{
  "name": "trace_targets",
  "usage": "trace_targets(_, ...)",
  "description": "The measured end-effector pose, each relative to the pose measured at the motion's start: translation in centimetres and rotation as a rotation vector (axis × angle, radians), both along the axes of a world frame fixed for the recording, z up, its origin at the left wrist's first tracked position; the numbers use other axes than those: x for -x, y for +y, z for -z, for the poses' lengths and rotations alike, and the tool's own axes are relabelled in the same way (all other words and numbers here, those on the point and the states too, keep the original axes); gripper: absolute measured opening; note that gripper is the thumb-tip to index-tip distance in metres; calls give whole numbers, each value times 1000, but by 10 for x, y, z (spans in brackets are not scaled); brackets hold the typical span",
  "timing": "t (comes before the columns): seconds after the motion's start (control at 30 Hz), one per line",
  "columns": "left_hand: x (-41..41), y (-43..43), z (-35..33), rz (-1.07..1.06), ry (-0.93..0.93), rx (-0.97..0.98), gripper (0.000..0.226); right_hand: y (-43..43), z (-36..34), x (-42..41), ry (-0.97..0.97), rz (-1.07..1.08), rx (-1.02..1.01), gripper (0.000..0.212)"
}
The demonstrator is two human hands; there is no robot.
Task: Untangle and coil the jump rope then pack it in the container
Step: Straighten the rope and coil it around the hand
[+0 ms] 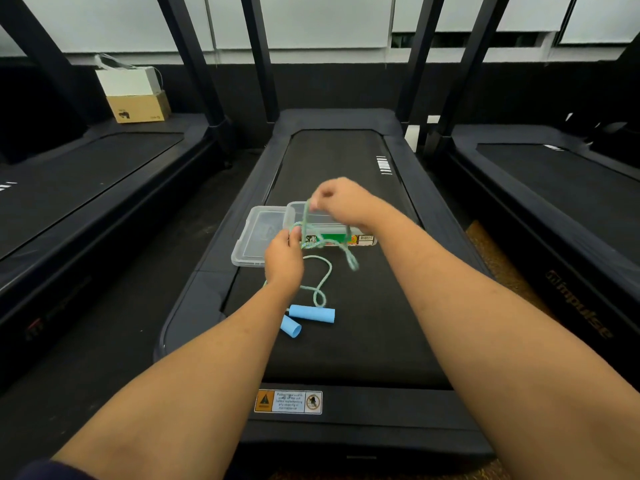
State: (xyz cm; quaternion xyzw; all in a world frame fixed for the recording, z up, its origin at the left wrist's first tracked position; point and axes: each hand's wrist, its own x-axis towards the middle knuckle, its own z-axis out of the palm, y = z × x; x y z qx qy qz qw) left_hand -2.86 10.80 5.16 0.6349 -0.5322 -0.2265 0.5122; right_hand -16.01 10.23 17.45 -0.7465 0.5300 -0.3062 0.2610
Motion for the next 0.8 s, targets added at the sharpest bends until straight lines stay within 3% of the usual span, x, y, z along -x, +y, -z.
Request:
trace_targets(0.1,-14,-1,15,-65,43,-54,37,2,-26,6,-636,-73,-201,20)
trace_targets(0.2,-24,-5,25,-132,113,-83,37,-2,-52,24,-1237,-249,-259,18)
trace_targets(0.27,-28,-7,29,-165,176,-94,37,-9,-58,39,-1448,-210,-228,17)
trace_targets(0.3,-30,-8,31,-180,209,-94,36,-12,-56,47,-1397,-110,-189,16)
trace_targets(0.33,-30,-9,31,-186,235,-94,36,-16,-52,55,-1203,54,-131,15)
trace_targets(0.4,-28,-10,30,-167,272,-80,35,-23,-33,66,-498,405,-36,12)
trace_targets(0.43,-25,-10,27,-144,279,-67,35,-25,-19,68,-157,514,-18,24)
trace_targets(0.47,-22,-9,23,-118,275,-52,35,-26,-6,66,66,557,-2,37)
trace_targets(0.53,-15,-9,19,-63,243,-25,34,-18,7,51,126,425,111,46)
trace_targets(0.63,-3,-8,10,9,177,13,32,-3,7,20,36,-25,146,27)
trace_targets(0.7,4,-9,4,43,106,11,30,5,5,1,189,-188,117,23)
trace_targets(0.8,7,-8,0,77,62,-42,23,4,16,-18,477,-239,135,27)
